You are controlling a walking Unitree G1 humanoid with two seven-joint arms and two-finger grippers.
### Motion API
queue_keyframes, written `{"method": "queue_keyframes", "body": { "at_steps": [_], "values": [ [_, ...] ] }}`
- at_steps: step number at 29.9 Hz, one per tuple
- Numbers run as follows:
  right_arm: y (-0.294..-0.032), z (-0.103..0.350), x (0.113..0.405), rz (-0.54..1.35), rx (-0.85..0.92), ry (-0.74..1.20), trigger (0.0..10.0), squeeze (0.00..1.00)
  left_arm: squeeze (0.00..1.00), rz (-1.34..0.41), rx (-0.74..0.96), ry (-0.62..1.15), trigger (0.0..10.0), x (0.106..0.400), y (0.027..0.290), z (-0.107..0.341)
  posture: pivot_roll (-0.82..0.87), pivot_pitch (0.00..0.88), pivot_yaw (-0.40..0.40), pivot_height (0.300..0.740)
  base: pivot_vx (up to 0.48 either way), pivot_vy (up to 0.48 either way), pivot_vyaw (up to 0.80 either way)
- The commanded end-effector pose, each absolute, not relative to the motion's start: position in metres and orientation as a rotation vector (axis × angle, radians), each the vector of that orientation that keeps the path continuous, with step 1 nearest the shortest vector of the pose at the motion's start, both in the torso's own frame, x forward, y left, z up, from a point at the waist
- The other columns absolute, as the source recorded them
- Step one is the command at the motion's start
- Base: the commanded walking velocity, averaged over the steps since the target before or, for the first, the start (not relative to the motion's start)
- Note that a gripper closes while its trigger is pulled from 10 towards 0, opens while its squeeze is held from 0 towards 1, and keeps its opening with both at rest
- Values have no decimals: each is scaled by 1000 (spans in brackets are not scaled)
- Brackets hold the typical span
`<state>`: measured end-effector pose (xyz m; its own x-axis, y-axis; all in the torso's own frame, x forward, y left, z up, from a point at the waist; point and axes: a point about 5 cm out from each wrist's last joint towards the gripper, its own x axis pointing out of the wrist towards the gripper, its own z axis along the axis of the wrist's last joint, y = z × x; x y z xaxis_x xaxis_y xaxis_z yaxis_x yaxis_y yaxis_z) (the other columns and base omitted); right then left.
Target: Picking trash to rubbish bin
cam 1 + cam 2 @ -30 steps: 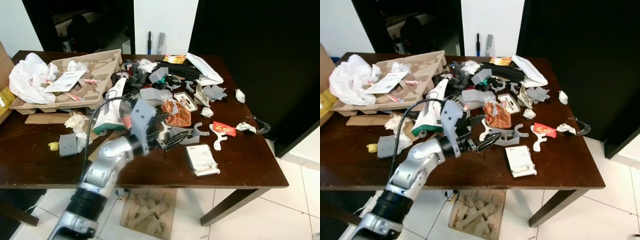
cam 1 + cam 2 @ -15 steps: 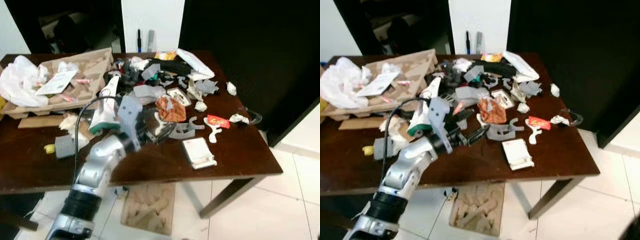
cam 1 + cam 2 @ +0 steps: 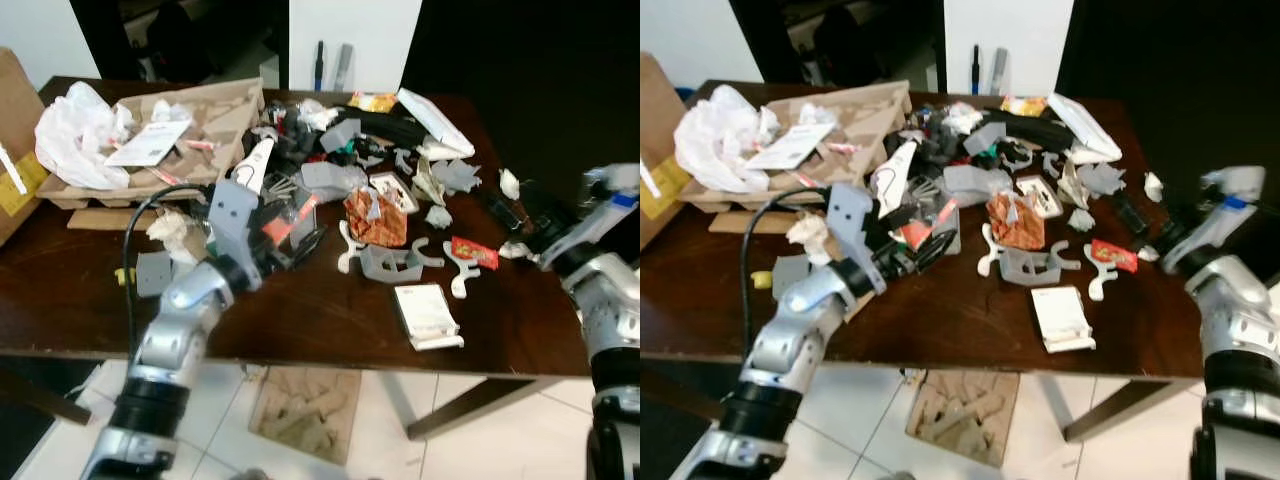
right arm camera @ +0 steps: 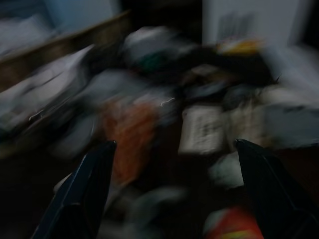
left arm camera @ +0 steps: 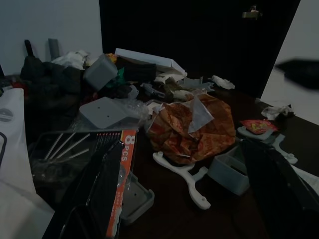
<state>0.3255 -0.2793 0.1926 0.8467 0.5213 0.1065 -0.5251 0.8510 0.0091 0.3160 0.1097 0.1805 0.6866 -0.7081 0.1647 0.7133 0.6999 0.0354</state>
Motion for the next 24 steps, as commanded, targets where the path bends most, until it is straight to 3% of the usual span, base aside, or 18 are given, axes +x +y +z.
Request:
{"method": "queue_keyframes", "body": {
  "at_steps": [1, 5, 8, 9, 10, 13, 15, 24],
  "values": [
    [-270, 200, 318, 680, 23, -92, 10000, 1000, 0, -793, -28, -167, 10000, 313, 113, 179, 39, 126, -6, 740, 0, 0, 0],
    [-265, 212, 304, 823, -4, -87, 10000, 1000, 0, -817, -30, -159, 10000, 310, 110, 177, 39, 129, -5, 740, 0, 0, 0],
    [-262, 210, 282, 995, -108, 40, 10000, 1000, 0, -845, -34, -149, 10000, 308, 106, 175, 30, 129, -7, 740, 0, 0, 0],
    [-260, 203, 278, 1018, -142, 107, 10000, 769, 0, -848, -34, -147, 10000, 308, 106, 174, 27, 128, -6, 740, 0, 0, 0],
    [-259, 195, 275, 1030, -181, 188, 10000, 0, 0, -850, -32, -144, 10000, 308, 105, 173, 26, 127, -6, 740, 0, 0, 0],
    [-258, 189, 273, 1036, -206, 241, 10000, 0, 0, -851, -32, -143, 10000, 308, 105, 173, 26, 127, -6, 740, 0, 0, 0],
    [-243, 173, 270, 1000, -262, 373, 10000, 0, 0, -858, -28, -142, 10000, 308, 103, 173, 24, 125, -8, 740, 0, 0, 0],
    [-234, 177, 290, 818, -320, 279, 10000, 0, 0, -868, -28, -140, 10000, 306, 101, 173, 19, 128, 0, 740, 0, 0, 0]
  ]
}}
